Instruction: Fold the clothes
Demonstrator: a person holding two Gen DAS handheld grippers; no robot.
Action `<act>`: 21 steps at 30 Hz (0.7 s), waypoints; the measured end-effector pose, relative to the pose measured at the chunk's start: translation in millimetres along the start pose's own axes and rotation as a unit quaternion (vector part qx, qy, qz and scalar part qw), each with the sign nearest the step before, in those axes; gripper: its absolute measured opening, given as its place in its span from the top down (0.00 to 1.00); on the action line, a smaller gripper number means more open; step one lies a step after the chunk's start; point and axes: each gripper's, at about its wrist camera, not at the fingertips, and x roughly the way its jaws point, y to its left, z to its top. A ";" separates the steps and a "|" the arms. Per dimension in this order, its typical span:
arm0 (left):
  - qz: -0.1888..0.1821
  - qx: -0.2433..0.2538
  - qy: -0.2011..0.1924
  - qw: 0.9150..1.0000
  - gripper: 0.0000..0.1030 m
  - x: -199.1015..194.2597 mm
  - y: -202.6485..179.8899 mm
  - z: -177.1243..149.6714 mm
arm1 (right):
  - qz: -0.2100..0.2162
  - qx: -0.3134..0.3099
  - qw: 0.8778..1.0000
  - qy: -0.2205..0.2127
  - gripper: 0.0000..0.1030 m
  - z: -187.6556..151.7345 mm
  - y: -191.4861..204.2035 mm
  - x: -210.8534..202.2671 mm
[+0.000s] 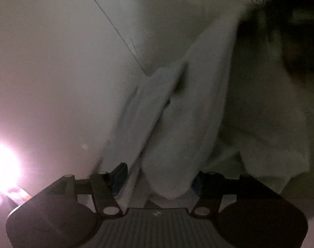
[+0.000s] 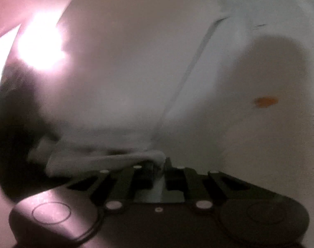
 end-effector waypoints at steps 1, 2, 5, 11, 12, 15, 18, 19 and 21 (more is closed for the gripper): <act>0.010 -0.005 -0.009 1.000 0.37 -4.6 -2.3 3.6 | -0.013 0.011 1.000 -0.009 0.92 8.2 -12.9 -4.9; 0.019 -0.009 -0.018 1.000 0.38 -9.6 -4.3 7.9 | -0.026 0.018 0.999 -0.018 0.92 16.2 -24.1 -10.5; 0.052 -0.005 -0.057 0.997 0.39 -31.3 -12.0 28.5 | -0.067 0.026 0.996 -0.052 0.92 36.8 -57.5 -35.8; 0.142 -0.002 -0.175 0.974 0.40 -107.2 -33.2 75.4 | -0.159 0.017 0.979 -0.130 0.92 76.1 -120.2 -103.2; 0.151 -0.004 -0.194 0.969 0.40 -122.4 -36.7 83.1 | -0.171 0.017 0.975 -0.139 0.91 84.1 -133.1 -115.1; 0.160 -0.016 -0.253 0.954 0.40 -177.2 -48.7 107.6 | -0.213 0.011 0.963 -0.166 0.91 105.5 -165.7 -161.8; 0.152 -0.031 -0.305 0.940 0.40 -238.0 -60.6 124.0 | -0.257 -0.010 0.948 -0.189 0.91 108.4 -188.1 -215.6; 0.147 -0.039 -0.325 0.933 0.40 -261.1 -65.8 126.9 | -0.268 -0.008 0.943 -0.198 0.91 107.1 -196.6 -240.8; 0.149 -0.050 -0.365 0.918 0.40 -312.6 -77.5 132.5 | -0.287 0.006 0.933 -0.217 0.91 105.6 -214.3 -292.6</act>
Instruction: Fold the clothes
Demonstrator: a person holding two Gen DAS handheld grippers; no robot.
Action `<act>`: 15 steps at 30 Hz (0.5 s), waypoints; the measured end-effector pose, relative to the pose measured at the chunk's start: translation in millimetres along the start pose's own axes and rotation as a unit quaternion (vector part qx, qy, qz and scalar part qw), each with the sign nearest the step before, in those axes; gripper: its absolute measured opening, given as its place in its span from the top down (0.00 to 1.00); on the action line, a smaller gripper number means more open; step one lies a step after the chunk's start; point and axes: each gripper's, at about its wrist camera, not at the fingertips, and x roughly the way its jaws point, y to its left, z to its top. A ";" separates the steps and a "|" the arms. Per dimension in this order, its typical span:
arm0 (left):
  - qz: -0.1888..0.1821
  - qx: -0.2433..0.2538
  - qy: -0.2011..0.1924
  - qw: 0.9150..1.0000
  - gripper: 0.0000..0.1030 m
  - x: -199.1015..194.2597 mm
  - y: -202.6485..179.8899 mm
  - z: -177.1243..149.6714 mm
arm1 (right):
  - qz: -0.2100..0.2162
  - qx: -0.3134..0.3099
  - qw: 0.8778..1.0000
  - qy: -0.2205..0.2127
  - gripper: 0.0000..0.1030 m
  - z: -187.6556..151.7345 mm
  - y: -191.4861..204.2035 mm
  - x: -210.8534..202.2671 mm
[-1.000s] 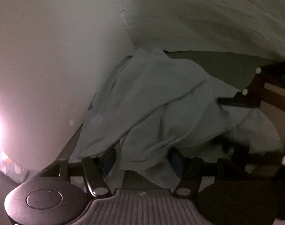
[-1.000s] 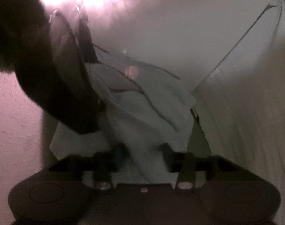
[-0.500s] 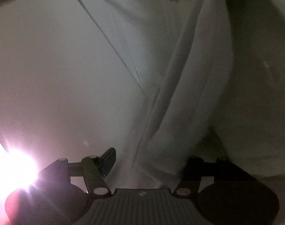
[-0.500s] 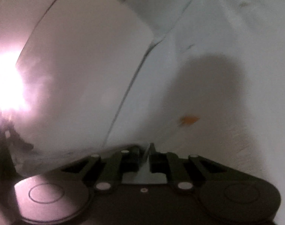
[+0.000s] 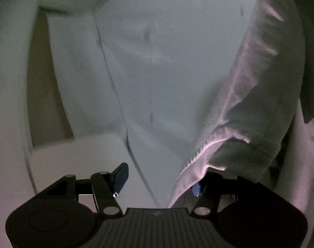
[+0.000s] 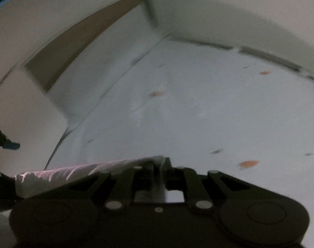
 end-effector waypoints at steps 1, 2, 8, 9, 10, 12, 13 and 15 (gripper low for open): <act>0.006 -0.005 -0.022 1.000 0.40 -20.2 0.9 21.6 | -0.012 0.007 1.000 -0.009 0.91 9.4 -16.1 -12.5; 0.010 -0.014 -0.042 0.999 0.40 -42.1 1.9 40.1 | -0.023 0.014 0.999 -0.018 0.91 18.8 -32.0 -24.9; 0.014 -0.087 -0.108 0.990 0.38 -148.9 14.1 119.0 | -0.082 -0.030 0.994 -0.072 0.90 67.4 -116.4 -107.0; 0.015 -0.089 -0.117 0.989 0.38 -165.6 11.3 128.5 | -0.085 -0.025 0.993 -0.078 0.90 74.9 -129.6 -121.2; 0.020 -0.091 -0.128 0.987 0.38 -184.0 9.0 136.1 | -0.089 -0.023 0.992 -0.084 0.90 81.4 -141.2 -135.7; 0.031 -0.089 -0.146 0.985 0.38 -219.8 7.9 146.6 | -0.098 -0.024 0.990 -0.094 0.89 89.4 -156.9 -160.0; 0.033 -0.088 -0.151 0.984 0.38 -233.2 4.2 149.4 | -0.104 -0.023 0.989 -0.099 0.89 93.4 -166.7 -174.8; 0.025 -0.088 -0.153 0.984 0.35 -254.6 -3.2 152.4 | -0.110 -0.020 0.989 -0.098 0.88 99.1 -186.7 -191.3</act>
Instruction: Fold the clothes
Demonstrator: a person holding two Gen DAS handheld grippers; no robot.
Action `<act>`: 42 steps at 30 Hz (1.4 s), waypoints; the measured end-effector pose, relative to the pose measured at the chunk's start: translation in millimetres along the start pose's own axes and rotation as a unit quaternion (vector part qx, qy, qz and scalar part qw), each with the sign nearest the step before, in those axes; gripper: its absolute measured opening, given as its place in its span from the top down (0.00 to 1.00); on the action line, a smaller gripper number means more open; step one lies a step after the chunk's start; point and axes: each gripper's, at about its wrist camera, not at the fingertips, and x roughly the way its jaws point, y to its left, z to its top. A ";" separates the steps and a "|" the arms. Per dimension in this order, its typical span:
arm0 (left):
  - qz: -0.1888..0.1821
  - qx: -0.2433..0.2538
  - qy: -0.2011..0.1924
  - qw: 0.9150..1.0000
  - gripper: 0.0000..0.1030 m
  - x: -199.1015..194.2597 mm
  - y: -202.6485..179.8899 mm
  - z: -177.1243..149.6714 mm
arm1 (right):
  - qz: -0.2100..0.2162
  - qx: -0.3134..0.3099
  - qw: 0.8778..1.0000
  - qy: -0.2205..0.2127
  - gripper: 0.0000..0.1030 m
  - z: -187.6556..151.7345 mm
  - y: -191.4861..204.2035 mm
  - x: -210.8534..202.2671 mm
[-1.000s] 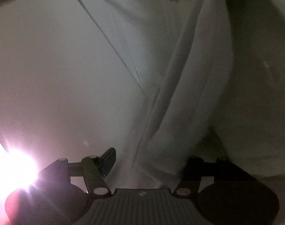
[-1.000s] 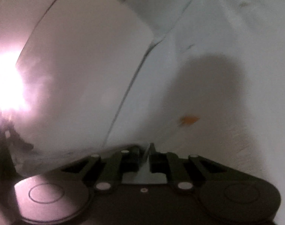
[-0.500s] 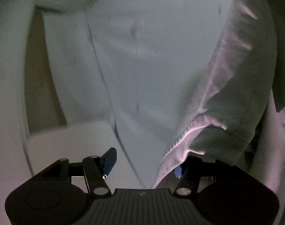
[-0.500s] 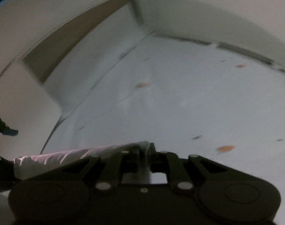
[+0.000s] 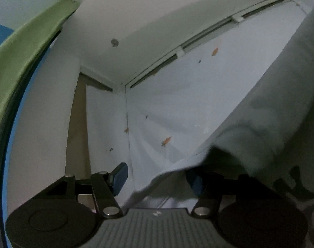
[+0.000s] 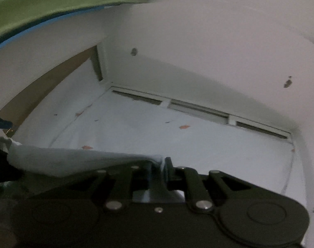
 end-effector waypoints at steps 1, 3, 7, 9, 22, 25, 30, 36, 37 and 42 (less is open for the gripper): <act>-0.009 -0.003 0.003 1.000 0.33 -6.1 -4.7 1.9 | -0.003 0.003 1.000 0.001 0.88 1.4 -8.4 -2.7; -0.036 -0.011 0.014 0.999 0.32 -5.6 -21.5 -2.8 | -0.013 0.001 1.000 0.006 0.86 4.4 -25.1 -13.8; -0.101 -0.037 0.028 0.994 0.32 -3.5 -67.6 -6.3 | -0.055 -0.036 0.997 0.037 0.82 2.9 -55.6 -32.0; -0.132 -0.058 0.024 0.989 0.32 -2.4 -94.8 1.9 | -0.079 -0.051 0.994 0.056 0.82 1.1 -76.0 -45.7; -0.344 -0.218 0.010 0.913 0.31 37.2 -210.9 42.8 | -0.228 -0.254 0.937 0.071 0.80 38.7 -126.4 -81.8; -0.360 -0.204 0.051 0.909 0.31 61.3 -212.7 8.1 | -0.199 -0.212 0.953 0.083 0.80 35.5 -102.0 -67.0; -0.362 -0.134 0.174 0.906 0.27 113.0 -208.0 -99.0 | -0.115 -0.129 0.974 0.148 0.80 -3.7 -27.3 -28.1; -0.426 0.089 0.437 0.787 0.22 144.1 -184.2 -314.0 | 0.095 0.165 0.885 0.426 0.48 -110.1 111.3 21.5; -0.410 0.105 0.475 0.772 0.22 137.6 -168.9 -351.5 | 0.148 0.213 0.838 0.480 0.48 -134.5 138.3 25.2; -0.334 0.079 0.635 0.692 0.22 106.4 -73.3 -463.9 | 0.292 0.230 0.692 0.619 0.49 -193.9 233.8 -4.5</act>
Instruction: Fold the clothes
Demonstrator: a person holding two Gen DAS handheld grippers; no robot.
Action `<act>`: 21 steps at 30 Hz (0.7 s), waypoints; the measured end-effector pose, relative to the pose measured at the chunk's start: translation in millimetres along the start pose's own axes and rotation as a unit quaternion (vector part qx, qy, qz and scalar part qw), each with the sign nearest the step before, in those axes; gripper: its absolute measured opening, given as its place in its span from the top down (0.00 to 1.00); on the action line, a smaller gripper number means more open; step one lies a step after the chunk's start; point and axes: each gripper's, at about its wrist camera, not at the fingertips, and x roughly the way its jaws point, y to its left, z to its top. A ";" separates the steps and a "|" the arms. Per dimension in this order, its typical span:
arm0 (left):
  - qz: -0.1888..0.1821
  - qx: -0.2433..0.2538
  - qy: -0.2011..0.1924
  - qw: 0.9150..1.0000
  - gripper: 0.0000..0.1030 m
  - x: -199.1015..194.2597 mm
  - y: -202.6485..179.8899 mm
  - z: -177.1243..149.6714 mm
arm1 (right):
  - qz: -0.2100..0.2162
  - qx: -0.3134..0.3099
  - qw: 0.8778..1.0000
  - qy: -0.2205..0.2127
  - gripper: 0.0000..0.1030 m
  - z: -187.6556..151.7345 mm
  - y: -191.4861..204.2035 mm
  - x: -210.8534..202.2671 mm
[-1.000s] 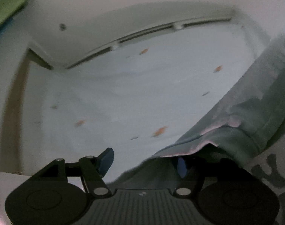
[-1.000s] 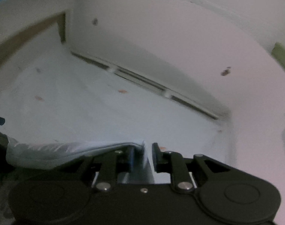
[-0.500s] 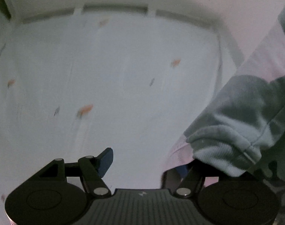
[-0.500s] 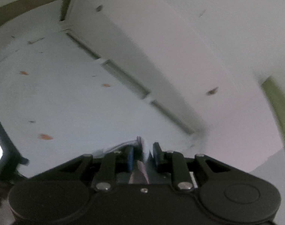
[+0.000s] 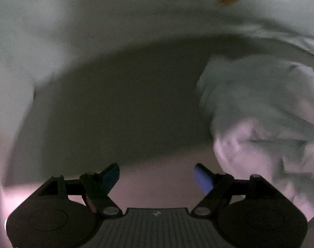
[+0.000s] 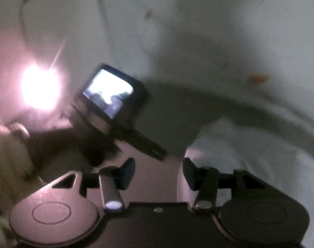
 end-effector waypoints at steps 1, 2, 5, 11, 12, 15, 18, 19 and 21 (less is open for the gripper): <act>-0.006 -0.027 0.013 1.000 0.22 0.0 12.7 -13.2 | 0.000 -0.010 1.000 0.013 0.47 -3.9 0.0 2.5; -0.015 -0.052 0.022 0.998 0.22 -1.6 21.7 -25.6 | -0.010 -0.011 1.000 0.016 0.45 -5.9 -6.7 0.9; -0.049 -0.081 0.024 0.995 0.22 -15.1 22.3 -33.7 | -0.062 -0.001 0.998 0.026 0.28 -16.4 -41.7 -5.9; -0.078 -0.122 -0.008 0.989 0.18 -56.5 -47.5 -5.8 | -0.174 -0.027 0.975 0.137 0.32 -123.4 -134.2 -23.4; -0.092 -0.131 -0.010 0.987 0.18 -60.8 -60.1 -8.3 | -0.168 -0.039 0.972 0.157 0.32 -144.2 -143.1 -30.7; -0.105 -0.141 -0.010 0.984 0.18 -76.3 -111.5 -23.7 | -0.125 -0.060 0.974 0.180 0.32 -197.4 -154.7 -54.4; -0.085 -0.116 -0.001 0.990 0.18 -88.1 -156.1 -36.3 | -0.092 -0.064 0.976 0.184 0.32 -241.9 -155.5 -68.0; -0.083 -0.102 0.002 0.991 0.18 -90.4 -168.0 -42.7 | -0.093 -0.056 0.977 0.183 0.35 -256.2 -156.6 -69.8; -0.073 -0.085 0.006 0.994 0.14 -90.1 -179.2 -54.1 | -0.108 -0.039 0.977 0.178 0.39 -272.1 -162.3 -69.9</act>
